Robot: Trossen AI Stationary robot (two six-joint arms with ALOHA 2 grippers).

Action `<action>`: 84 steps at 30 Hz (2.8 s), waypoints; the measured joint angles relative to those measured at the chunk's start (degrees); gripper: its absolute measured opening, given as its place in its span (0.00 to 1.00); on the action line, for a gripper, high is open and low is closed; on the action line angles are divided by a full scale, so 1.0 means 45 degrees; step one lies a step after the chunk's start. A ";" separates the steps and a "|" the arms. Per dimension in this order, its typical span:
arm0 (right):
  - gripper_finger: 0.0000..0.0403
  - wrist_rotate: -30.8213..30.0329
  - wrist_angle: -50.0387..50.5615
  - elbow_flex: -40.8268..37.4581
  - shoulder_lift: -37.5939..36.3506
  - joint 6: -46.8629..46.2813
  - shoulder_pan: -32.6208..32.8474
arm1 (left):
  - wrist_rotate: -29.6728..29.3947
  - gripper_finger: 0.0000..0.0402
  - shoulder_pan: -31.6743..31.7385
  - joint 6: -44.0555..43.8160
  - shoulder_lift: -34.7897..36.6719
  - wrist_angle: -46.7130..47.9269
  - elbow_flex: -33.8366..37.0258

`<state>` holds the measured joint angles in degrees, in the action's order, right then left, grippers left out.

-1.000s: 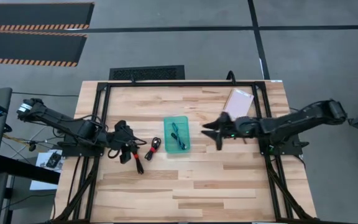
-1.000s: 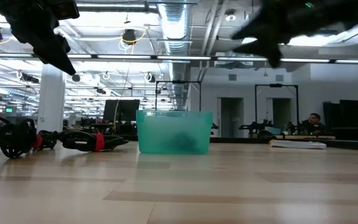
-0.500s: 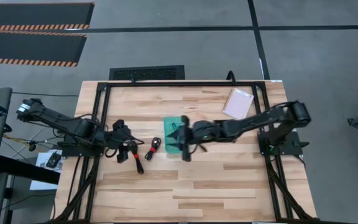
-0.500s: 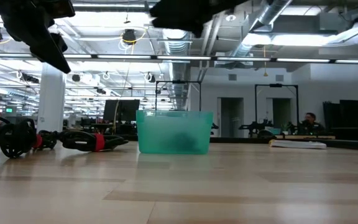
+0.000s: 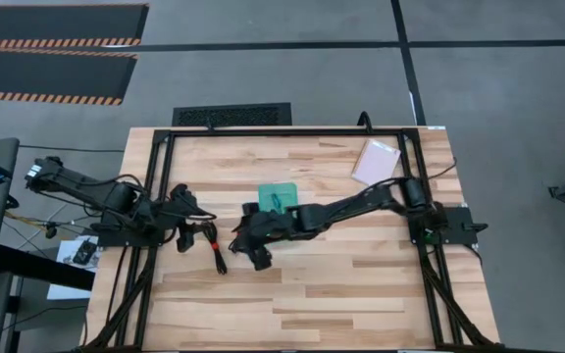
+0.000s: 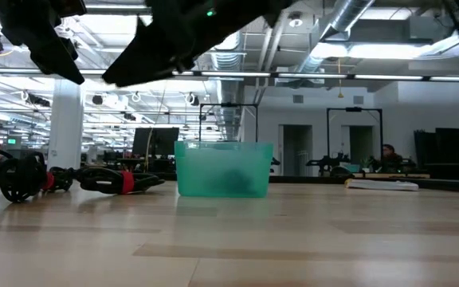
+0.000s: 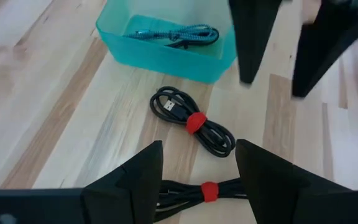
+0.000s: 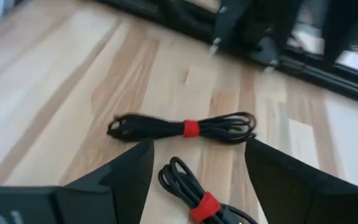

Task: Pick and place USB-C Cables
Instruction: Put the right black charger cable into the green bin

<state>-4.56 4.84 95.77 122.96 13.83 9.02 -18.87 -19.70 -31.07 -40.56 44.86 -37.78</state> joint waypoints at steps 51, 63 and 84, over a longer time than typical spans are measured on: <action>0.07 -0.1643 0.2863 0.5046 0.3428 0.1001 -0.0210 | -0.1236 0.47 0.0000 0.0292 0.0037 0.0232 0.0000; 0.07 -0.2073 0.8405 0.5047 -0.1305 0.1275 -0.1223 | -0.2676 0.47 0.0000 0.0524 0.2123 0.0429 0.0005; 0.07 -0.1301 -0.7491 -0.8153 -1.1163 -0.1712 -0.0079 | -0.1817 0.47 0.0103 0.8852 0.1531 -1.2050 0.1486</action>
<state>-10.41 -28.87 59.08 72.73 6.12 8.67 -27.04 -19.24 8.76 -33.67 -9.37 -31.09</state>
